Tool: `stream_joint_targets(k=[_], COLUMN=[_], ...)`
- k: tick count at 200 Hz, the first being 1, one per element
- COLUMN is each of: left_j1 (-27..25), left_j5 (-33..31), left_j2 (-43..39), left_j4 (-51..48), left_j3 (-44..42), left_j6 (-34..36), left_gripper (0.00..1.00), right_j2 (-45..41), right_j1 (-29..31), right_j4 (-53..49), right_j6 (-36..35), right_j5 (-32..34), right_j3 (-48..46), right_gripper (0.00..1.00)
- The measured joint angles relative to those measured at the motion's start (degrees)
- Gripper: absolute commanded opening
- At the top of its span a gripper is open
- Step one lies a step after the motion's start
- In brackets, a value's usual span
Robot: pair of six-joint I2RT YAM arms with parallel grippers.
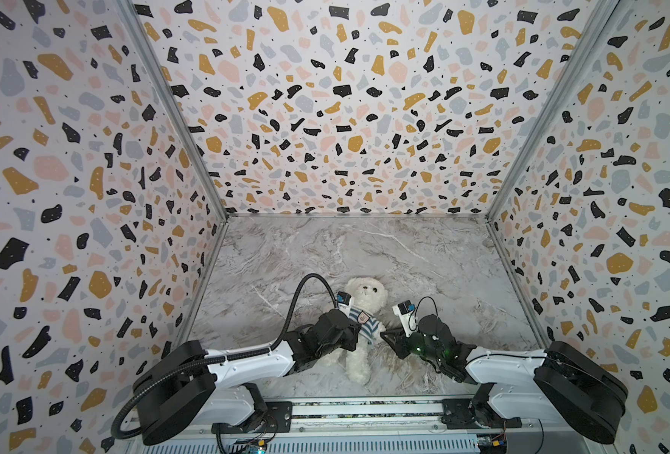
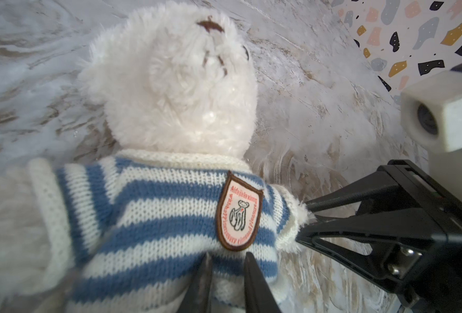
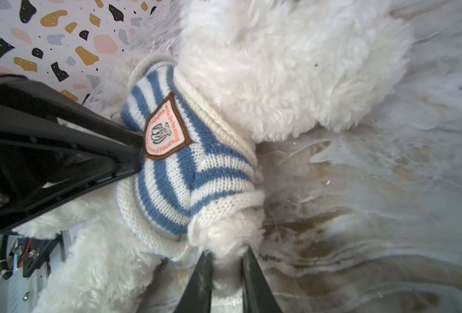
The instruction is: Dress the teddy bear
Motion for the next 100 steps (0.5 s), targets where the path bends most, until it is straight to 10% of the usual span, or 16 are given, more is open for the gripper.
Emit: stream_joint_targets(k=[100], left_j1=[0.87], left_j5=[2.56], left_j2=[-11.98], left_j4=[-6.47], left_j3=[0.94], left_j6=[4.11], left_gripper=[0.45], right_j2=[-5.90], right_j1=[5.81], right_j4=[-6.93], right_j6=[-16.31], right_j5=[2.99], right_j3=[10.36], right_gripper=[0.00])
